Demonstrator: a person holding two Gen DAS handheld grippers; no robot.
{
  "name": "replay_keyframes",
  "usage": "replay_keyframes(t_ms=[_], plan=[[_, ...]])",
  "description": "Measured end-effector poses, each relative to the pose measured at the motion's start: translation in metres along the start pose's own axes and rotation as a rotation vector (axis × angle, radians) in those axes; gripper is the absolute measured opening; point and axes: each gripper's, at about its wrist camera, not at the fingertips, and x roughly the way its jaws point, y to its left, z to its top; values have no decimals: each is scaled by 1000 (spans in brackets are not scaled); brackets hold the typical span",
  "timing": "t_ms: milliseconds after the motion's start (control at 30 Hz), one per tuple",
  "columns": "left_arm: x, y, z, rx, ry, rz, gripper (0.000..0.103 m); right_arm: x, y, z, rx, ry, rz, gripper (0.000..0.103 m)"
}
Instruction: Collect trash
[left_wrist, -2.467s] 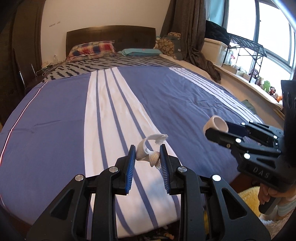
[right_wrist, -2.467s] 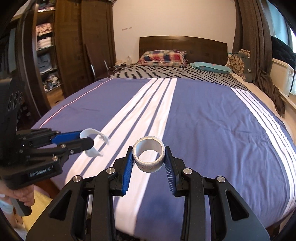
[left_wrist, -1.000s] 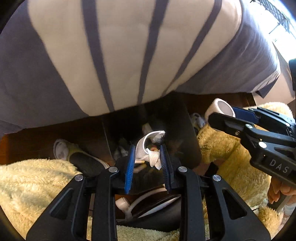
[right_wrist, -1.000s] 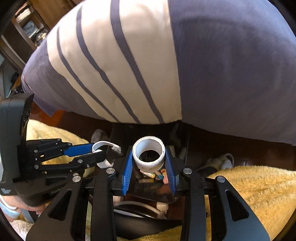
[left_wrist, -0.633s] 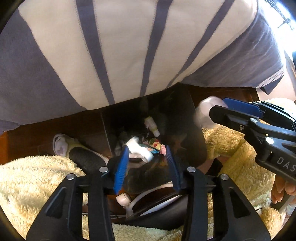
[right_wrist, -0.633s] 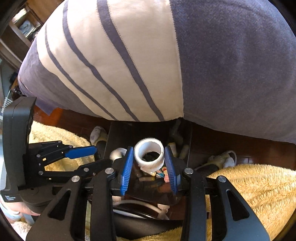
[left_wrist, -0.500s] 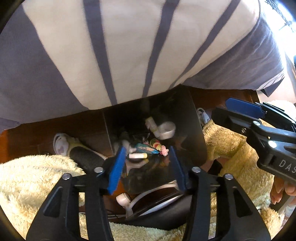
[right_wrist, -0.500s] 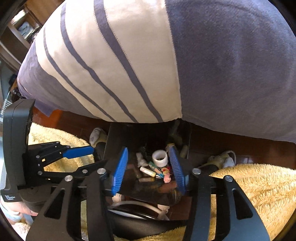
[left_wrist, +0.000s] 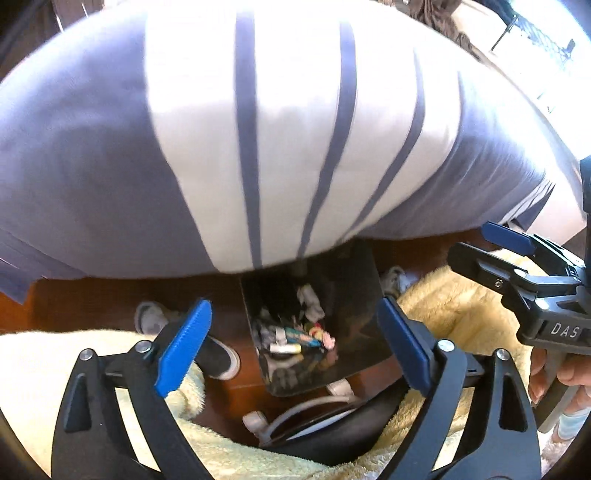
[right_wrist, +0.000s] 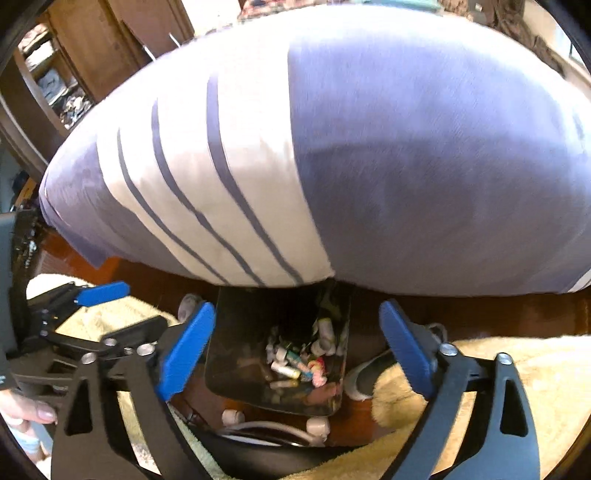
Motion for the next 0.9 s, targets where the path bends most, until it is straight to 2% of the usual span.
replay_keyframes(t_ms=[100, 333, 567, 800, 900], plan=[[-27, 0, 7, 5, -69, 22, 94, -25, 3, 7, -19, -64, -43, 100], [-109, -3, 31, 23, -290, 127, 95, -95, 2, 27, -23, -252, -102, 100], [-192, -5, 36, 6, -513, 247, 95, -177, -9, 35, -2, -465, -141, 100], [-258, -17, 30, -14, -687, 244, 95, -232, -7, 38, 15, -614, -163, 100], [-275, -21, 26, -13, -735, 237, 95, -255, -5, 36, 18, -685, -189, 100]])
